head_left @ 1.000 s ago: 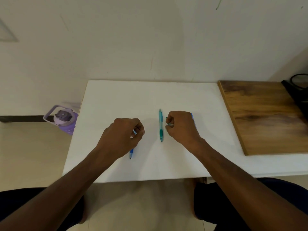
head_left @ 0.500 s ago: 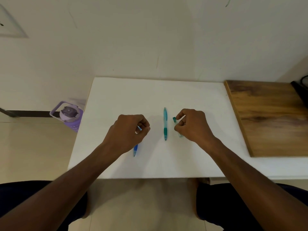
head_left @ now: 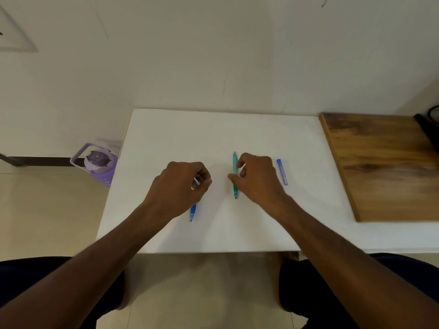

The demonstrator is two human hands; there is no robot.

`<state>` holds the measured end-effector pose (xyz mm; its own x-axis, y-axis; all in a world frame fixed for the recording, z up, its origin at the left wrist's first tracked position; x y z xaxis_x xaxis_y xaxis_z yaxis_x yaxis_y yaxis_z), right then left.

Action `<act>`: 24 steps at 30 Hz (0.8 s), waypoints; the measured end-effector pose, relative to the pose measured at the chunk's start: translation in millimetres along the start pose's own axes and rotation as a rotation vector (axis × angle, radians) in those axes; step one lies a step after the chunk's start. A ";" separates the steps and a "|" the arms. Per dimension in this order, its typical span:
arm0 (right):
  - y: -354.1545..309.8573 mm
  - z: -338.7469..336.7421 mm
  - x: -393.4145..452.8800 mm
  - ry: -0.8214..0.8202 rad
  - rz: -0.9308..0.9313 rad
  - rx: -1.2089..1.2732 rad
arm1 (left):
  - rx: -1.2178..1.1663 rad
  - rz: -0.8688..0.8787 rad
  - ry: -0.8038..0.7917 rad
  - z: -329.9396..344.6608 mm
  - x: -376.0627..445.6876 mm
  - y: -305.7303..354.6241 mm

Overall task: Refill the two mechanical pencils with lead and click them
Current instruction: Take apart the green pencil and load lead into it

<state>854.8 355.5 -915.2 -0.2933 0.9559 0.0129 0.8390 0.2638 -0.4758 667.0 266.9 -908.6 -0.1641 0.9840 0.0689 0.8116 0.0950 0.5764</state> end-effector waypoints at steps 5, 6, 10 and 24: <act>-8.2 15.1 -2.5 -0.071 -0.010 -0.040 | -0.068 -0.030 0.012 -1.9 0.8 0.4; -9.5 14.3 -2.6 -0.089 0.005 0.024 | -0.097 -0.045 0.030 -3.7 1.4 0.0; -22.0 8.9 -14.7 -0.154 0.010 0.272 | -0.314 -0.246 0.119 -10.0 5.3 -6.8; -17.5 -11.6 -36.8 -0.235 -0.009 0.309 | -0.501 -0.292 0.173 -11.2 13.6 5.8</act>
<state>856.3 317.3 -897.2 -0.4272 0.8886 -0.1669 0.6688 0.1863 -0.7197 663.2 279.2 -895.2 -0.4634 0.8851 -0.0429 0.3633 0.2340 0.9018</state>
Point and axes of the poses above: each hand's wrist, its own x-axis towards the middle knuckle, its own z-axis out of the palm, y = z × x, the point moved 6 cm from there along x, towards the middle knuckle, and after that the axes turned 6 degrees about y, right-handed, at the moved point
